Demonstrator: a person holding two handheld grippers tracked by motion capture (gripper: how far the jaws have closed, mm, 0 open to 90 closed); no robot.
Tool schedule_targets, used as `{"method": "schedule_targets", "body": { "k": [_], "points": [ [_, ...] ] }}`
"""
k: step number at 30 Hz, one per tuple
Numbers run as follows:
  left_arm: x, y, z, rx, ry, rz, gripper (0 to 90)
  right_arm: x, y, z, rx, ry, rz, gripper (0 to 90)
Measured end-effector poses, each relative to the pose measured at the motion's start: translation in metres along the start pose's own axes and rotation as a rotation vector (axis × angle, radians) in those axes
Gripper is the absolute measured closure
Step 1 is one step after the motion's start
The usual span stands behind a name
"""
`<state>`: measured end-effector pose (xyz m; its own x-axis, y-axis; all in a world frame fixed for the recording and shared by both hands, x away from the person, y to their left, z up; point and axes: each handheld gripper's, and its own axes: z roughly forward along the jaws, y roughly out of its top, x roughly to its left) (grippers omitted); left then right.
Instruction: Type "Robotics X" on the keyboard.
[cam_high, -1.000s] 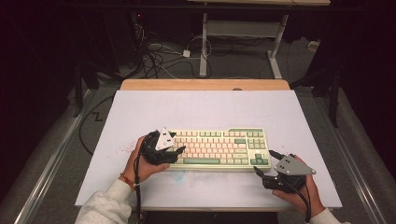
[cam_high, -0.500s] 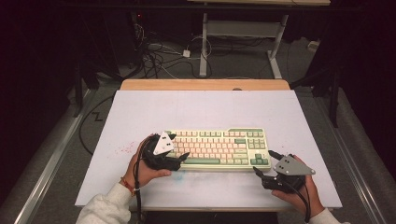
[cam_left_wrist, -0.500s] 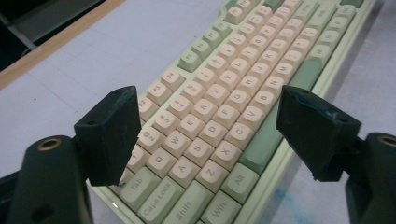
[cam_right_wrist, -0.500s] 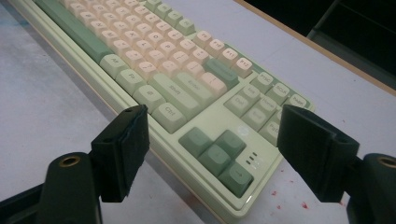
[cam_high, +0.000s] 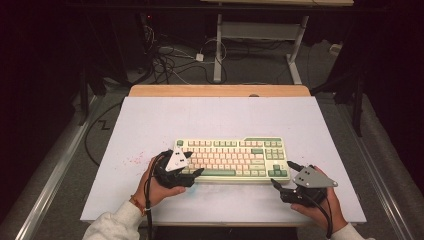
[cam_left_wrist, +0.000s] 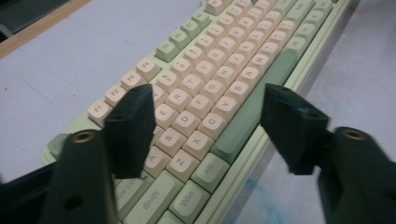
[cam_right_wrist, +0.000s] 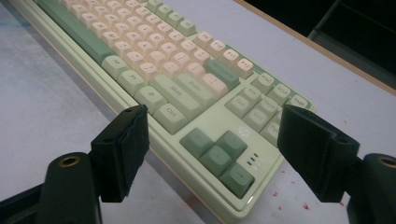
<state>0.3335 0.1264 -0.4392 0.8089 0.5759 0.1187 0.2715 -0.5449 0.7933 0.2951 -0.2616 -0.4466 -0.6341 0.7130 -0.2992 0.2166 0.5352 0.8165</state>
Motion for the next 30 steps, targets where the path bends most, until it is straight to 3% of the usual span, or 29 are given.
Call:
{"method": "schedule_targets", "body": {
  "k": [7, 12, 22, 25, 28, 30],
  "points": [
    [-0.003, 0.005, 0.011, 0.03, -0.079, 0.021, 73.5, 0.0, 0.0, 0.001, 0.003, 0.001, -0.001, 25.2],
    [-0.006, 0.012, 0.025, 0.077, -0.107, 0.05, 84.5, 0.001, 0.0, 0.001, 0.007, 0.004, -0.003, 25.2],
    [-0.009, 0.015, 0.044, 0.148, -0.114, 0.075, 87.1, 0.001, -0.001, 0.002, 0.011, 0.008, -0.004, 25.2],
    [-0.009, 0.013, 0.047, 0.18, -0.096, 0.093, 86.8, 0.001, -0.001, 0.002, 0.013, 0.007, -0.004, 25.2],
    [-0.008, 0.013, 0.048, 0.195, -0.084, 0.09, 87.4, 0.001, -0.001, 0.002, 0.015, 0.009, -0.006, 25.2],
    [-0.008, 0.013, 0.045, 0.177, -0.093, 0.092, 84.8, 0.001, -0.001, 0.002, 0.015, 0.01, -0.006, 25.2]
  ]
}}
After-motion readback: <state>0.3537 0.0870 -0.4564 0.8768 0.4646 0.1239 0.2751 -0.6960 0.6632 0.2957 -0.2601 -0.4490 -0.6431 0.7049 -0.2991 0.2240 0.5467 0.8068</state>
